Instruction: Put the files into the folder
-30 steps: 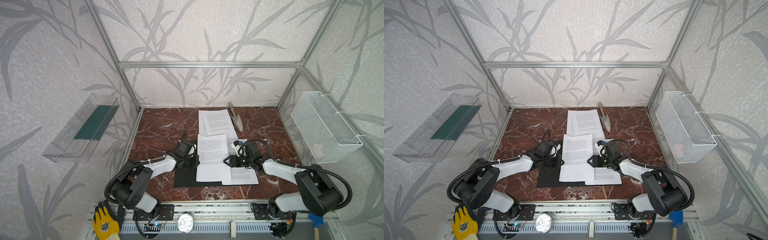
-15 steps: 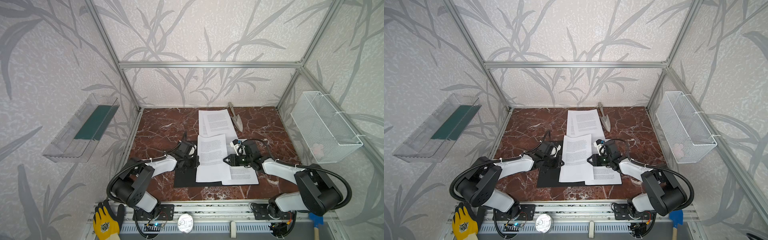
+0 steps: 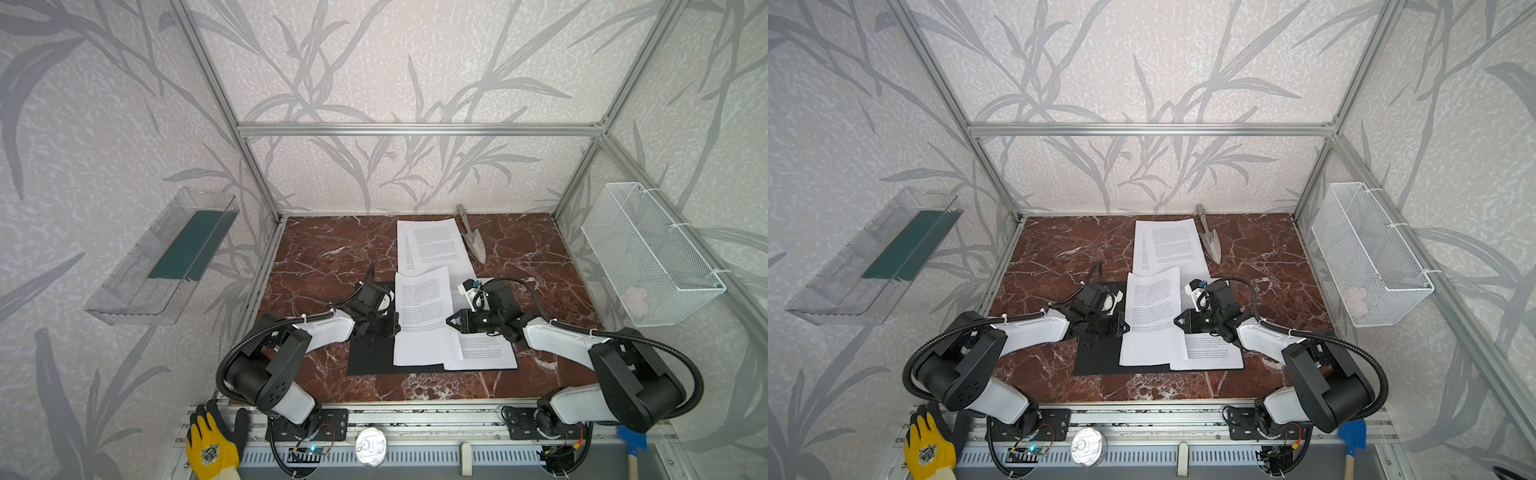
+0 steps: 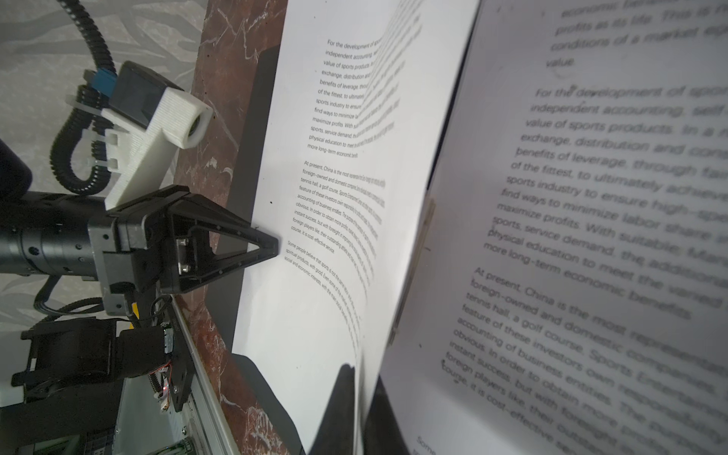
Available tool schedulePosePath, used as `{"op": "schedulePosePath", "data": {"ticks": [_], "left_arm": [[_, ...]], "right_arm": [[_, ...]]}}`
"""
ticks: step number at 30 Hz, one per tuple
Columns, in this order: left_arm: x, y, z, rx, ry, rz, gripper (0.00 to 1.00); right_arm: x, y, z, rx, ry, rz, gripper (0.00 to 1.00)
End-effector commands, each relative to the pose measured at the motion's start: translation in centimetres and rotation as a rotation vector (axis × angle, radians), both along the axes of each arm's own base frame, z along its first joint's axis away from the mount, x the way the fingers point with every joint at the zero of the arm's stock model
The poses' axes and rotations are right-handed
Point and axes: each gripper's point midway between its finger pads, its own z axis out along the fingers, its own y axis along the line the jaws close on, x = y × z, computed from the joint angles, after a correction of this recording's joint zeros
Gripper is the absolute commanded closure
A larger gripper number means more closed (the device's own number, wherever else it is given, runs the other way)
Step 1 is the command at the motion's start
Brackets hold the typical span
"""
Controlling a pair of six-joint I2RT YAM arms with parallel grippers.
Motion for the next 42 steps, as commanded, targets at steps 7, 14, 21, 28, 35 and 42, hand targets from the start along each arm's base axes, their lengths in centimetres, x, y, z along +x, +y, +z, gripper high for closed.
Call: {"op": "schedulePosePath", "data": {"ticks": [7,14,21,28,35,42], "left_arm": [[0.3,-0.3,2.9,-0.057,-0.088,-0.009,0.91],[-0.1,1.1,9.1,-0.116,-0.316,0.03,0.38],[-1.7,3.3,16.1,-0.272,-0.629,0.11,0.01],[-2.7,5.4,17.9,-0.294,-0.752,0.181,0.01],[-2.6,3.9,17.1,-0.3,-0.699,0.12,0.01],[-2.5,3.8,17.0,-0.298,-0.695,0.116,0.01]], "right_arm": [[0.0,-0.5,3.1,-0.025,-0.089,0.011,1.0],[-1.2,-2.4,6.0,-0.122,-0.134,0.019,1.0],[-1.0,-6.5,9.0,-0.275,-0.201,-0.075,1.0],[0.4,-10.6,7.6,-0.516,-0.169,-0.172,1.0],[1.7,-13.6,5.5,-0.743,-0.126,-0.21,1.0],[2.0,-14.2,4.6,-0.807,-0.112,-0.213,1.0]]}}
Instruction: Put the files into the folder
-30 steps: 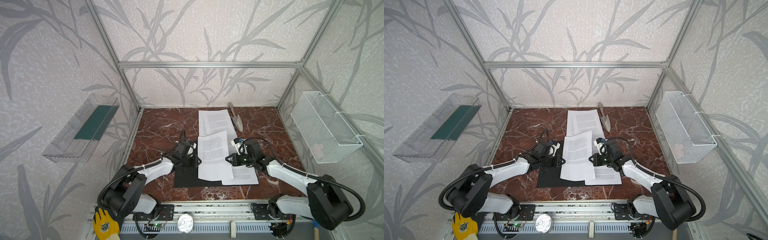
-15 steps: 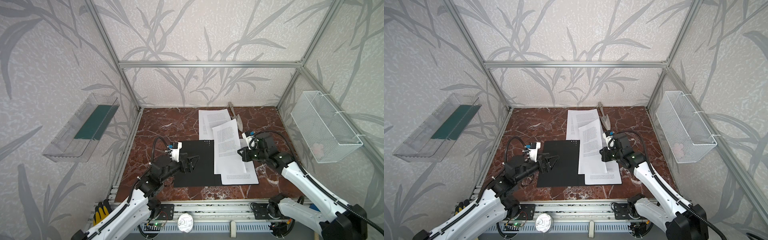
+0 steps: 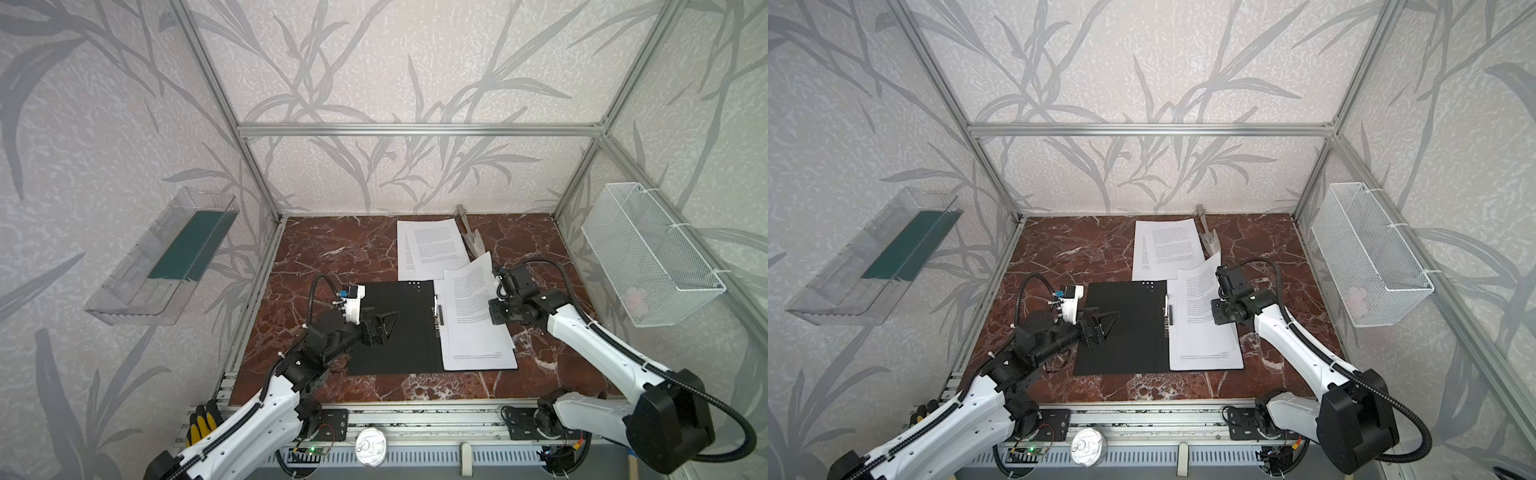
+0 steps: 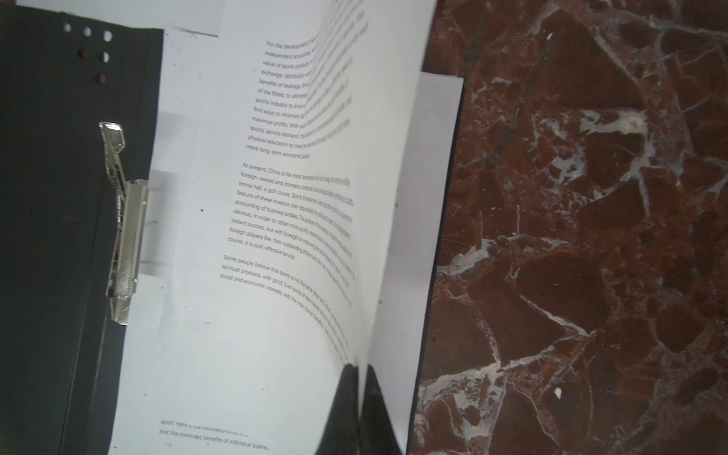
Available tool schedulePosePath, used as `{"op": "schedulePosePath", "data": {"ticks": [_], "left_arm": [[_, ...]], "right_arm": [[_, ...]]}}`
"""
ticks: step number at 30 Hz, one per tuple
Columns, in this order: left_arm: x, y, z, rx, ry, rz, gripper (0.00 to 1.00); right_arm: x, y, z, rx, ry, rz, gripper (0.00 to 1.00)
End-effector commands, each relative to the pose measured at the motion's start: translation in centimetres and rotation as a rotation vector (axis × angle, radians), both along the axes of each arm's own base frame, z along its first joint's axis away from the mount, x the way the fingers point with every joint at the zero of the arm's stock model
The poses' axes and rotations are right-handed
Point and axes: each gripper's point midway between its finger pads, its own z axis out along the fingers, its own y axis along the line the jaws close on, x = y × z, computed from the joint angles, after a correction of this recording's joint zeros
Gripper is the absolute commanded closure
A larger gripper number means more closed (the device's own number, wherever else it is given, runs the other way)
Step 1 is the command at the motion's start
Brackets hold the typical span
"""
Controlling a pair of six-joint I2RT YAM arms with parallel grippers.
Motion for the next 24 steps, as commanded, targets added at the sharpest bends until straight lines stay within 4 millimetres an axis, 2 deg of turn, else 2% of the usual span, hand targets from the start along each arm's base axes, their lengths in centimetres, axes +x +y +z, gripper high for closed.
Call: {"op": "schedulePosePath", "data": {"ticks": [1,10,24], "left_arm": [[0.1,-0.2,1.5,-0.023,-0.048,-0.006,0.01],[0.2,-0.3,1.4,-0.015,-0.048,-0.008,0.01],[0.3,-0.3,1.2,-0.004,-0.047,-0.009,0.01]], "right_arm": [[0.3,-0.3,0.3,-0.041,-0.001,0.005,1.0],[0.1,1.8,0.3,-0.031,0.007,0.095,1.0],[-1.6,3.0,1.9,-0.079,0.015,0.15,1.0]]}}
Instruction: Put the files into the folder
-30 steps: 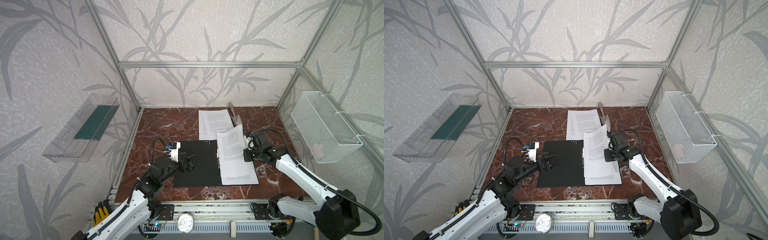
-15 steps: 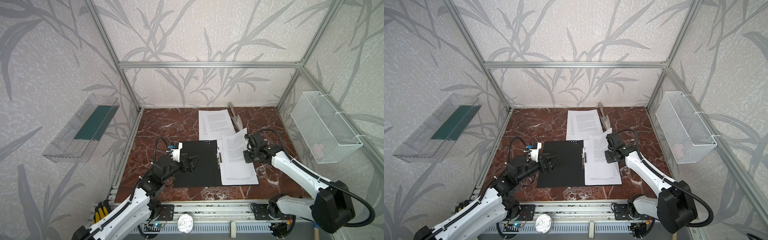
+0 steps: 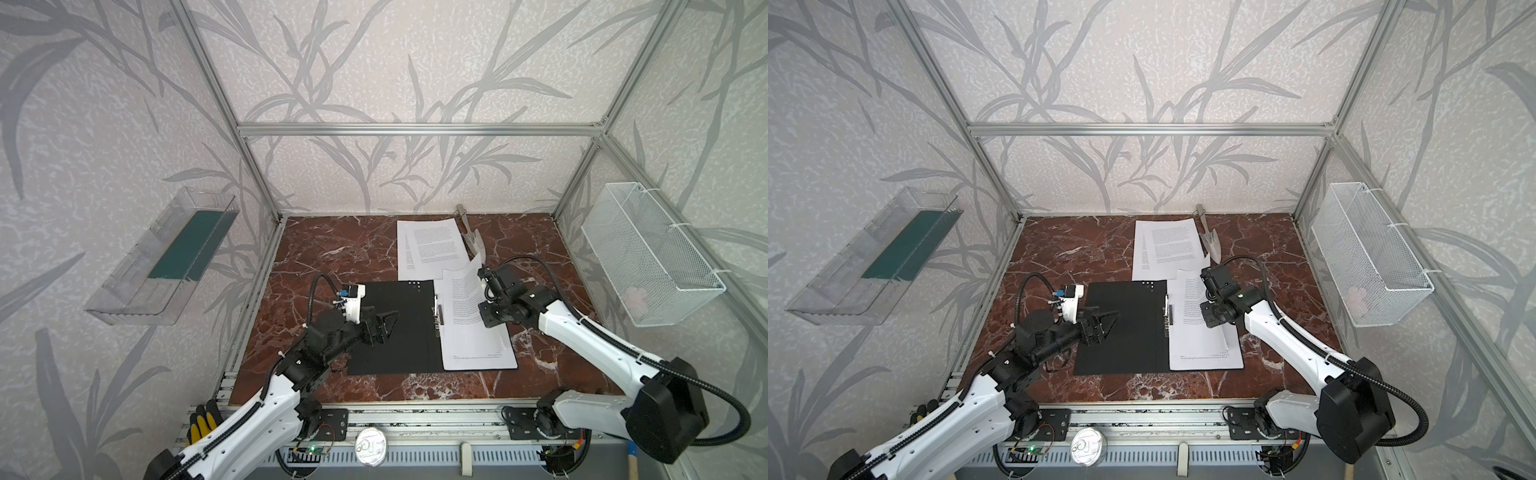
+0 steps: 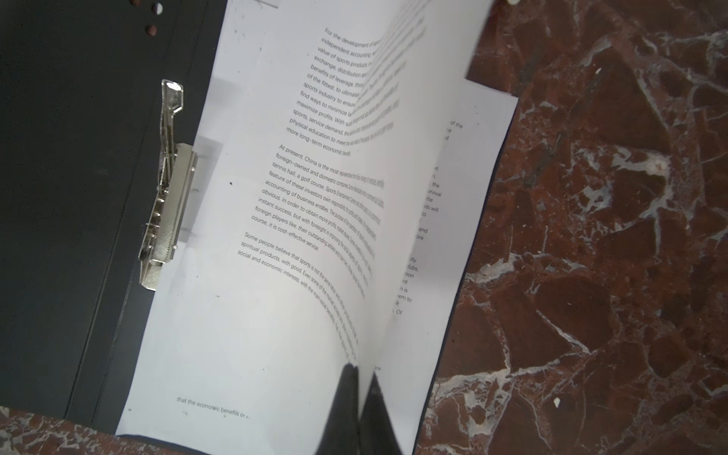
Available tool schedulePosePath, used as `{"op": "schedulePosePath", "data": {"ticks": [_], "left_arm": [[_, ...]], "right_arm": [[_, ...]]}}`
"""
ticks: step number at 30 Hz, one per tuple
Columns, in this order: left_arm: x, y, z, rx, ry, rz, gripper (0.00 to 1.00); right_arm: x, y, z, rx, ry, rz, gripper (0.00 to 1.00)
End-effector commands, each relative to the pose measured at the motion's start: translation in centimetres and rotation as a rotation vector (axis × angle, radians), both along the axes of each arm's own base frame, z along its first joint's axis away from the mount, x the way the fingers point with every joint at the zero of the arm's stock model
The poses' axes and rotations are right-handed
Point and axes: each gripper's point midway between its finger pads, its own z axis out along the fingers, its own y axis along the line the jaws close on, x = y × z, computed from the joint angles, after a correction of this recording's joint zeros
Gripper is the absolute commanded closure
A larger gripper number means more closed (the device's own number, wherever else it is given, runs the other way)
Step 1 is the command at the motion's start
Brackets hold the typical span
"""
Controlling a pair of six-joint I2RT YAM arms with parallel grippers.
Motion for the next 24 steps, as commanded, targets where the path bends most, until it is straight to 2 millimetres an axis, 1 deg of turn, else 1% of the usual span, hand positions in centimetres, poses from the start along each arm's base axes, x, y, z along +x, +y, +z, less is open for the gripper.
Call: {"op": "schedulePosePath", "data": {"ticks": [1,12,15,21,24], "left_arm": [[0.2,-0.3,1.1,-0.005,-0.041,-0.009,0.01],[0.4,-0.4,0.8,0.006,-0.034,-0.01,0.01],[0.5,-0.4,0.7,0.008,-0.034,-0.009,0.01],[0.5,-0.4,0.7,0.011,-0.034,-0.009,0.01],[0.5,-0.3,0.6,0.014,-0.033,-0.007,0.01]], "right_arm": [[-0.7,-0.3,1.3,-0.025,-0.005,0.004,1.0],[-2.2,0.2,2.3,-0.029,-0.01,0.045,1.0],[-2.2,0.5,2.4,-0.025,-0.014,0.056,1.0],[-1.9,1.4,1.7,0.017,-0.013,0.056,1.0],[-1.7,1.6,1.6,0.02,-0.013,0.055,1.0]]}}
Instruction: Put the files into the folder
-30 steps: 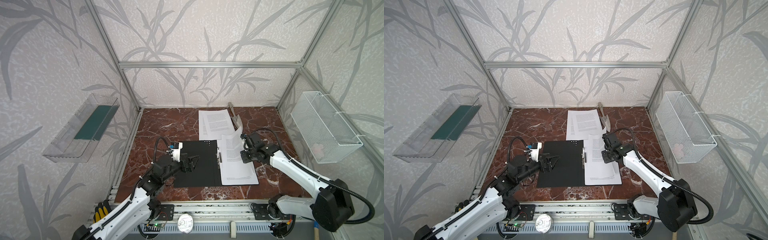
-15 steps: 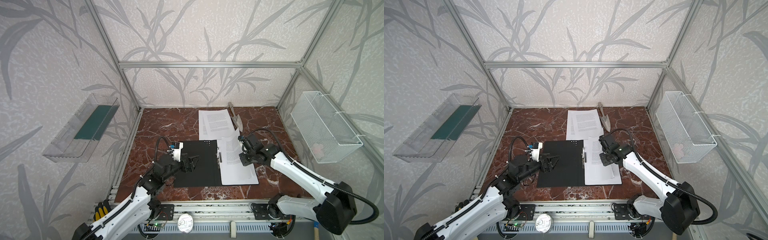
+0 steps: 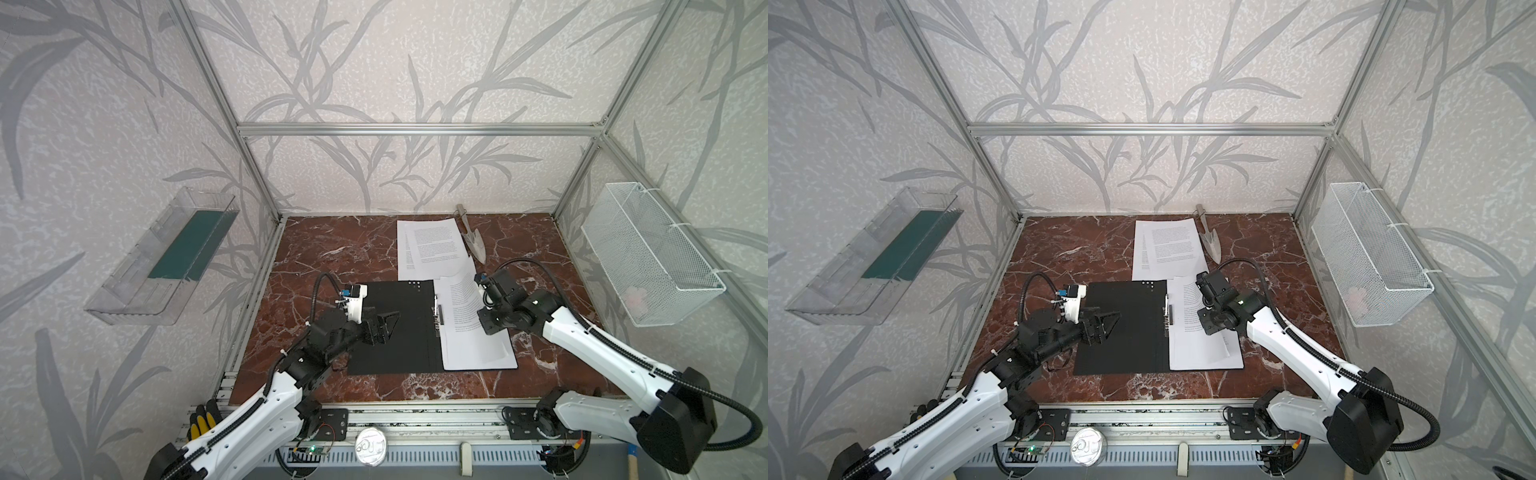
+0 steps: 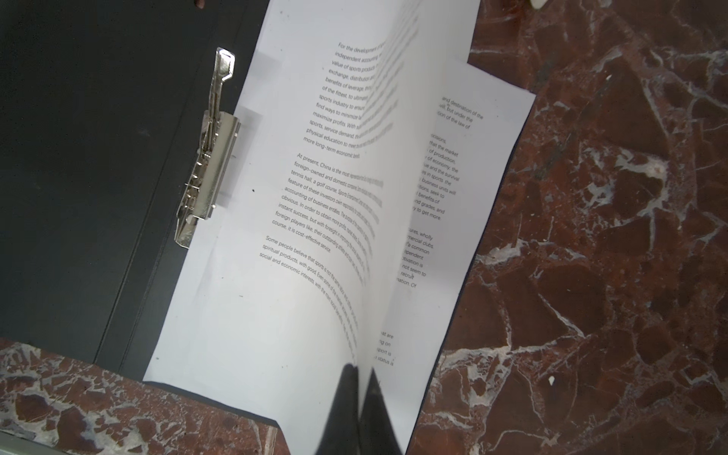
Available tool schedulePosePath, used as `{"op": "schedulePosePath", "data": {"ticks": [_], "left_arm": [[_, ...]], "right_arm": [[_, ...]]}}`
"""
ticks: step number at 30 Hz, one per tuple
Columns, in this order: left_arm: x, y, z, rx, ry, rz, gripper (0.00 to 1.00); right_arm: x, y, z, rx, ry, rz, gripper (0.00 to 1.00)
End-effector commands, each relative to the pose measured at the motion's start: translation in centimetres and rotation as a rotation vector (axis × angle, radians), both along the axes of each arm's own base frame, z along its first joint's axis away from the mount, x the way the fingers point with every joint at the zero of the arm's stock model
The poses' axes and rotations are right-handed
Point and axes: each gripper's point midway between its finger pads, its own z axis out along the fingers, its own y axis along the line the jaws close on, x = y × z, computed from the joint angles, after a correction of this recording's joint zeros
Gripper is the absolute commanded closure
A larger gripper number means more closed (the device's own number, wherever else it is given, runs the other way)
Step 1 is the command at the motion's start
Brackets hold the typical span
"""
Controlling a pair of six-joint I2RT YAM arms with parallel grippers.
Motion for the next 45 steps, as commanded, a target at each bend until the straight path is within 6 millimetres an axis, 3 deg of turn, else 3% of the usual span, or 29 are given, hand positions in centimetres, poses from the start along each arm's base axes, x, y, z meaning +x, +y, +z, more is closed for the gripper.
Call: {"op": "schedulePosePath", "data": {"ticks": [1,20,45], "left_arm": [[0.3,-0.2,1.4,-0.011,-0.046,-0.003,0.01],[0.3,-0.5,1.3,-0.012,-0.039,-0.015,0.01],[0.3,-0.5,1.4,-0.016,-0.037,-0.016,0.01]], "right_arm": [[0.3,0.6,0.3,0.029,-0.011,-0.005,1.0],[-0.7,1.6,-0.1,0.089,0.034,0.019,1.0],[-1.1,0.7,-1.3,0.059,0.068,-0.04,1.0]]}}
